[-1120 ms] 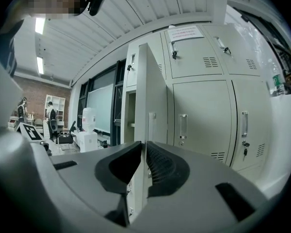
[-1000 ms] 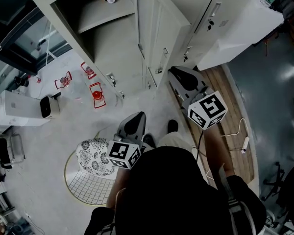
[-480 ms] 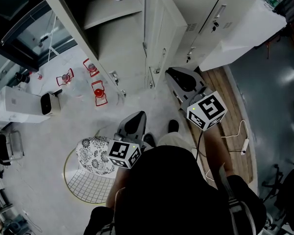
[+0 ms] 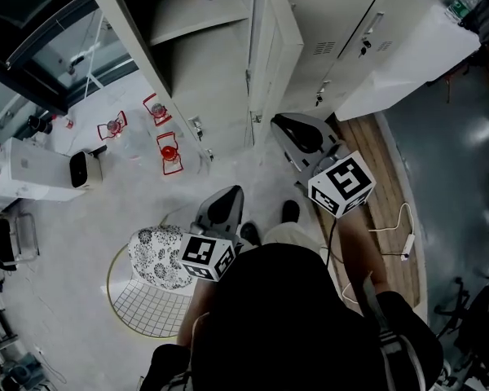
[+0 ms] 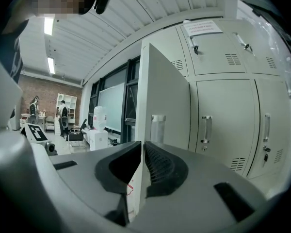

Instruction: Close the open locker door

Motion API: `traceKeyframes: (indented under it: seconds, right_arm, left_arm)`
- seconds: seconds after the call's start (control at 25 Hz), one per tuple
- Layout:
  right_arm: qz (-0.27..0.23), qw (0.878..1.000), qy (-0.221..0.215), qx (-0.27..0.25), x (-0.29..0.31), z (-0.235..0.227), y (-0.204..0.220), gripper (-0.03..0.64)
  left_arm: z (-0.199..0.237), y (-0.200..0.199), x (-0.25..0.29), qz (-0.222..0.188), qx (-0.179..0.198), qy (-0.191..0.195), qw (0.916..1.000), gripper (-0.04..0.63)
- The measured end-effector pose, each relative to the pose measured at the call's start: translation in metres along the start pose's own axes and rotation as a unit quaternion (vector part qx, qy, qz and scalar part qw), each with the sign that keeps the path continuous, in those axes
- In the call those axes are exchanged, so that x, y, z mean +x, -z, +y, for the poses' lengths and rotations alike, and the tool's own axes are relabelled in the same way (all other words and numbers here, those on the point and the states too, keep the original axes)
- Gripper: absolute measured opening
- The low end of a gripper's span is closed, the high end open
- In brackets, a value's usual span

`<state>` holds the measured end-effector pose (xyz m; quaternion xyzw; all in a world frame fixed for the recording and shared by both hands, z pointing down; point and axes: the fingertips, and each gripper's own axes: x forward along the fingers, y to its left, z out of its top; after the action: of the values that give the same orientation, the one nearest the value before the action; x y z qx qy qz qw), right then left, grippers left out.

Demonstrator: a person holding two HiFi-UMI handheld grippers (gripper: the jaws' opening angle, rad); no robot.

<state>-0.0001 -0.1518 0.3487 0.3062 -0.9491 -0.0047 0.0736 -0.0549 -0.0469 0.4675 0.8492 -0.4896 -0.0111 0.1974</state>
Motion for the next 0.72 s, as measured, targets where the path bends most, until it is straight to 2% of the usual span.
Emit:
traceKeyframes:
  seconds: [0.72]
  right_arm:
    - [-0.003,0.998,-0.056,-0.015,0.045,0.031,-0.012,0.026]
  left_arm:
    - [0.027,-0.001,-0.024,-0.004,-0.012,-0.046,0.9989,0.018]
